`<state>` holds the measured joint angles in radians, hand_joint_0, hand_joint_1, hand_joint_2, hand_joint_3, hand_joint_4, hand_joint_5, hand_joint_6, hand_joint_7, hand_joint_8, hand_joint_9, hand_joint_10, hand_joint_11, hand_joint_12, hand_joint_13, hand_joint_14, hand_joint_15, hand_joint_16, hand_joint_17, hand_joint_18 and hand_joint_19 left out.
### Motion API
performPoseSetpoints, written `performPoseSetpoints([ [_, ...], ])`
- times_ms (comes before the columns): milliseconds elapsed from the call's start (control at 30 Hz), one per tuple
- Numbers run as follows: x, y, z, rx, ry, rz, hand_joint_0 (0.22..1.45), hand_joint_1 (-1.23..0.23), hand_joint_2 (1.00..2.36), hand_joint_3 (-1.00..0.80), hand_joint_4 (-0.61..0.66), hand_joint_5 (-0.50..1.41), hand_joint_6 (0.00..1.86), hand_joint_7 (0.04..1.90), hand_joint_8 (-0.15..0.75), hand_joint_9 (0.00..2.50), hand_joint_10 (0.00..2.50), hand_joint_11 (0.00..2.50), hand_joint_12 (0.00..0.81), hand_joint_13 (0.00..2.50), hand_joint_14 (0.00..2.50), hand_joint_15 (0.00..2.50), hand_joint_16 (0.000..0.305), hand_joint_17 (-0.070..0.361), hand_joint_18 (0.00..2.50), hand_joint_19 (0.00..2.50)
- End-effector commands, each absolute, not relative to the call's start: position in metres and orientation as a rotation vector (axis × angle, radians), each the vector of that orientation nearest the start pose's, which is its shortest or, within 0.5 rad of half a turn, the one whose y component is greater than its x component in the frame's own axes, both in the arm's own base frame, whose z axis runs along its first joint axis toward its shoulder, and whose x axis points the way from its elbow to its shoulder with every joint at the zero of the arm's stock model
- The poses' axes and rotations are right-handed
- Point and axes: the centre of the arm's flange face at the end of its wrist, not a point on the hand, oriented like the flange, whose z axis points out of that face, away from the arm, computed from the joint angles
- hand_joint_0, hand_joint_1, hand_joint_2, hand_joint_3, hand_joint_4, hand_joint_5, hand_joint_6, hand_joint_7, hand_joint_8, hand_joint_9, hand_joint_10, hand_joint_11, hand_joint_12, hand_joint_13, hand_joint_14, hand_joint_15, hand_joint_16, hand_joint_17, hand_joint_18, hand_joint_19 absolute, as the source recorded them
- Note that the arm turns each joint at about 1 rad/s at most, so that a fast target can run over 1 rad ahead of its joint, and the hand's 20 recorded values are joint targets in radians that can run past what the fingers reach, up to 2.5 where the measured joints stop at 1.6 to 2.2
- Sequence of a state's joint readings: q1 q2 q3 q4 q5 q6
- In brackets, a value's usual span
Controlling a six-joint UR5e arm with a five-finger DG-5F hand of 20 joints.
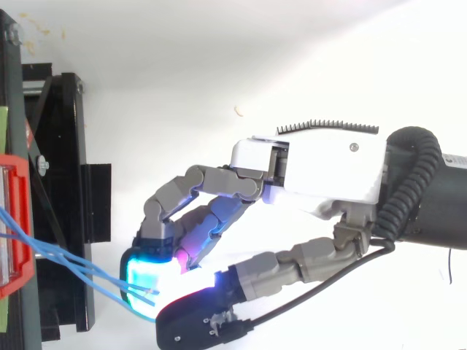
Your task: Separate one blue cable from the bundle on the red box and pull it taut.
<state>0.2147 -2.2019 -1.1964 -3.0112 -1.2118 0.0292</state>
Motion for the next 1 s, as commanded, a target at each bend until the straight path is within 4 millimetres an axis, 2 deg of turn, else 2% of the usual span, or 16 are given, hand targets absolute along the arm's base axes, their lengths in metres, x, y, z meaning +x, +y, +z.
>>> performPoseSetpoints([
  [0,0.7295,-0.0131,0.2958,1.356,1.188,1.037,0.61,-0.76,1.0,-0.04,0.13,-0.17,0.84,0.9,0.357,0.93,0.01,0.65,0.45,0.6,0.01,0.26,0.067,0.151,0.66,0.53],
  [133,0.7295,-0.0131,0.2958,1.356,1.188,1.037,0.57,-0.61,1.1,-0.1,0.16,-0.15,0.78,0.91,0.366,0.91,0.01,0.61,0.466,0.58,0.01,0.26,0.071,0.16,0.63,0.54],
  [233,0.7295,-0.0131,0.2958,1.356,1.188,1.037,0.61,-0.55,1.0,-0.07,0.16,-0.13,0.72,1.01,0.361,0.9,0.01,0.61,0.452,0.56,0.01,0.26,0.069,0.154,0.59,0.56],
  [533,0.7297,-0.0131,0.2947,1.357,1.189,1.036,0.64,-0.54,1.0,-0.06,0.18,-0.1,0.65,1.1,0.357,0.92,0.01,0.61,0.438,0.55,0.01,0.26,0.065,0.146,0.58,0.57],
  [600,0.7295,-0.0131,0.2958,1.356,1.188,1.037,0.64,-0.55,1.01,-0.05,0.19,-0.1,0.64,1.11,0.359,0.91,0.01,0.63,0.435,0.55,0.01,0.27,0.064,0.144,0.57,0.55],
  [633,0.7295,-0.0131,0.2958,1.356,1.188,1.037,0.63,-0.6,1.01,-0.04,0.19,-0.11,0.64,1.11,0.354,0.91,0.01,0.63,0.429,0.55,0.01,0.26,0.063,0.141,0.57,0.56],
  [733,0.7295,-0.0131,0.2958,1.356,1.188,1.037,0.63,-0.76,1.01,-0.02,0.18,-0.16,0.78,0.95,0.355,0.91,0.01,0.7,0.431,0.57,0.01,0.26,0.063,0.141,0.61,0.53],
  [833,0.7297,-0.0131,0.2947,1.357,1.189,1.036,0.63,-0.8,1.01,-0.02,0.16,-0.18,0.85,0.88,0.351,0.91,0.01,0.73,0.43,0.58,0.01,0.26,0.062,0.139,0.62,0.52],
  [967,0.7297,-0.0131,0.2947,1.357,1.189,1.036,0.61,-0.81,1.01,-0.04,0.15,-0.18,0.85,0.89,0.34,0.91,0.01,0.7,0.429,0.58,0.01,0.26,0.062,0.141,0.62,0.52],
])
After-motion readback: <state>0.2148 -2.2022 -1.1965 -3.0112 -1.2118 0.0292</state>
